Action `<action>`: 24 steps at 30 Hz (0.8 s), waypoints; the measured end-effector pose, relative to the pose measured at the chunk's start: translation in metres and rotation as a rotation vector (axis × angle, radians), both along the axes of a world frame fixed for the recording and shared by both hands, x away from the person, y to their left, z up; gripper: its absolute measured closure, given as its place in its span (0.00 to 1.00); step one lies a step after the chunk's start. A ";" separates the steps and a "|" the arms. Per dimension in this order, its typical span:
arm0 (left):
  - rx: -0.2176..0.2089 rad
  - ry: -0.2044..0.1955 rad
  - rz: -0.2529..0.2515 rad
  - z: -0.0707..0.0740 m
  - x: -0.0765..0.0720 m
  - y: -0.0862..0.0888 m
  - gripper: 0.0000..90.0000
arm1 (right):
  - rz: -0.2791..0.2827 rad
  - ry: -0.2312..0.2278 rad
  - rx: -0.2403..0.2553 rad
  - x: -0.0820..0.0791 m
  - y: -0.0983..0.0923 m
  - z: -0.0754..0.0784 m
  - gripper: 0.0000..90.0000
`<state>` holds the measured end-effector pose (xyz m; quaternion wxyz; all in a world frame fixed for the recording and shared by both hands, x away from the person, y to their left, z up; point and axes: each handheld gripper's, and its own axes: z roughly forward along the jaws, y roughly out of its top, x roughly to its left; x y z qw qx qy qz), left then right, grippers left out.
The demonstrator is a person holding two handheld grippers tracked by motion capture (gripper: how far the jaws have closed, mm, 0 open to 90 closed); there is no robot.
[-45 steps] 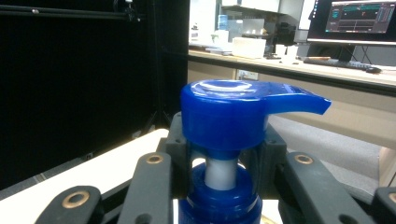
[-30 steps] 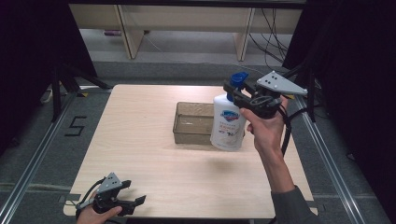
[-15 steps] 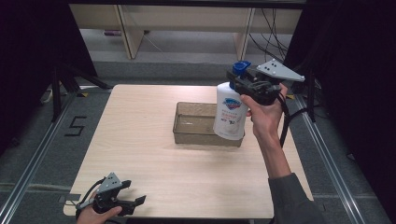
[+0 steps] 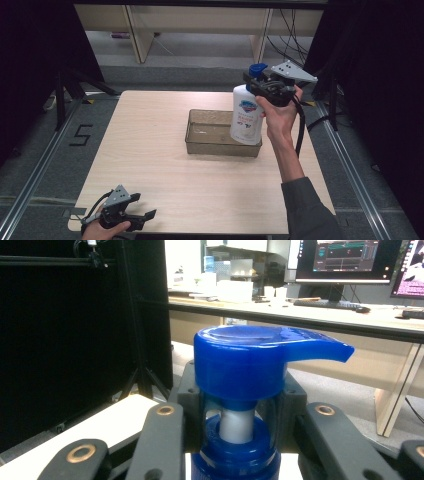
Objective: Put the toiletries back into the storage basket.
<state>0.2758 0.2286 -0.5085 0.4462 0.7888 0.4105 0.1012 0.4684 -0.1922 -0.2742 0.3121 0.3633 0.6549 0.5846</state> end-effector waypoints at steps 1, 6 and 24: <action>0.001 0.000 0.000 0.000 0.000 0.000 0.16 | -0.001 0.006 0.005 0.002 0.001 -0.001 0.73; -0.001 0.000 0.000 0.000 0.000 0.000 0.16 | -0.005 0.015 0.008 0.010 0.002 -0.009 0.73; 0.000 0.004 -0.002 0.000 0.000 0.000 0.16 | -0.027 0.048 0.024 0.025 -0.004 -0.035 0.73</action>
